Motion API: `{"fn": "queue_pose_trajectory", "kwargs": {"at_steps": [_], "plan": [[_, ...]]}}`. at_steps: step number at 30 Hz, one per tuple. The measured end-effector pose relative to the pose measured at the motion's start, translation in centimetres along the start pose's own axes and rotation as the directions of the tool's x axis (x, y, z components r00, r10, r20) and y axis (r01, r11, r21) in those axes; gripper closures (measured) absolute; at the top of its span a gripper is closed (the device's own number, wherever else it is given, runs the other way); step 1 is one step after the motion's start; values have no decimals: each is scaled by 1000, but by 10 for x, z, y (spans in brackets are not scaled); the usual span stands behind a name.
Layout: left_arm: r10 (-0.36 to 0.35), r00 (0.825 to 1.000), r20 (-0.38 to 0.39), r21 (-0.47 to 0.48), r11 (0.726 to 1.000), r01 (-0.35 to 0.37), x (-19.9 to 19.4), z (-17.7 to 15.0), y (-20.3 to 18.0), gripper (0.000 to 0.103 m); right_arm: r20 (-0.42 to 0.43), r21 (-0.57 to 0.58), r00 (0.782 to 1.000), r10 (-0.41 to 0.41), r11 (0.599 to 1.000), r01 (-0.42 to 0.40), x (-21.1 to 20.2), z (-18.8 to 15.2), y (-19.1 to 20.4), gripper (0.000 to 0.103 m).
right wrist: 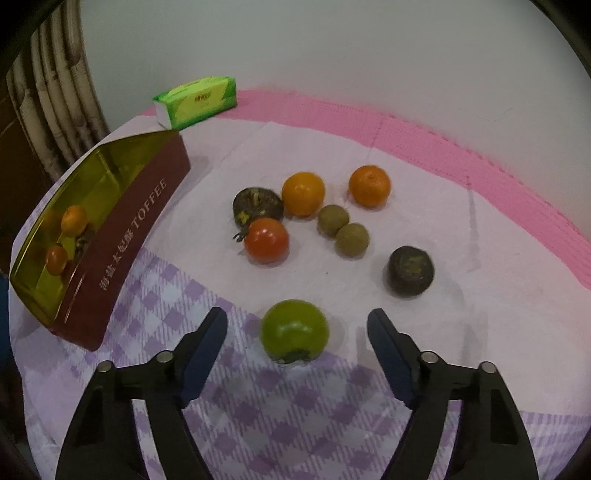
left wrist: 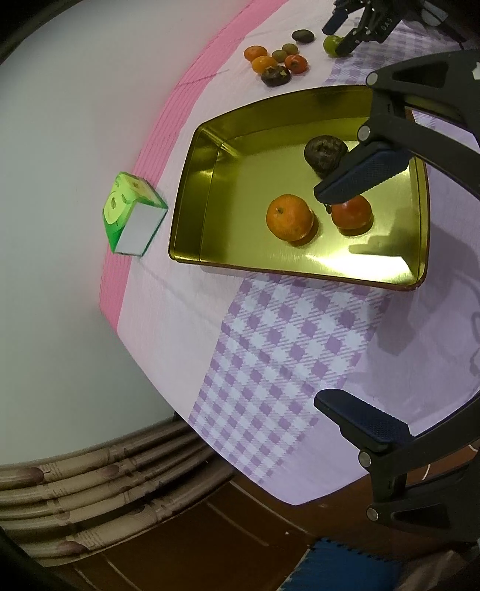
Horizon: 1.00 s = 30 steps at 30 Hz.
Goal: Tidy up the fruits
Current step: 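Move the right gripper to the green round fruit and close on it, then carry the green fruit into the gold tray and open the right gripper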
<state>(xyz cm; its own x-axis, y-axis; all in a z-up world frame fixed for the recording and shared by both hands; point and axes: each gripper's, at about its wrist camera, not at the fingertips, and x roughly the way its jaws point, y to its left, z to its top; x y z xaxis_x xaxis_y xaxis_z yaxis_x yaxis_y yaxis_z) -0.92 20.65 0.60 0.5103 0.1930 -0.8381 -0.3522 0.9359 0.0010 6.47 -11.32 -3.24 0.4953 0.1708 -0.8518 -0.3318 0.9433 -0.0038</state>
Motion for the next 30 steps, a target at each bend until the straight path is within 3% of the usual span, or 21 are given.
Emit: {"fn": "queue_pose_trajectory", "kwargs": {"at_steps": [11, 22, 30], "plan": [[5, 1000, -12, -21, 1000, -5, 3, 0, 5, 4, -40, 2, 999, 1, 1000, -1, 10, -1, 2, 63], [3, 1000, -23, -51, 999, -4, 5, 1, 10, 4, -10, -6, 1000, 29, 1000, -29, -1, 10, 9, 64], [19, 999, -29, -81, 996, -21, 7, 2, 17, 2, 47, -91, 986, 160, 984, -155, -29, 42, 60, 64]]}}
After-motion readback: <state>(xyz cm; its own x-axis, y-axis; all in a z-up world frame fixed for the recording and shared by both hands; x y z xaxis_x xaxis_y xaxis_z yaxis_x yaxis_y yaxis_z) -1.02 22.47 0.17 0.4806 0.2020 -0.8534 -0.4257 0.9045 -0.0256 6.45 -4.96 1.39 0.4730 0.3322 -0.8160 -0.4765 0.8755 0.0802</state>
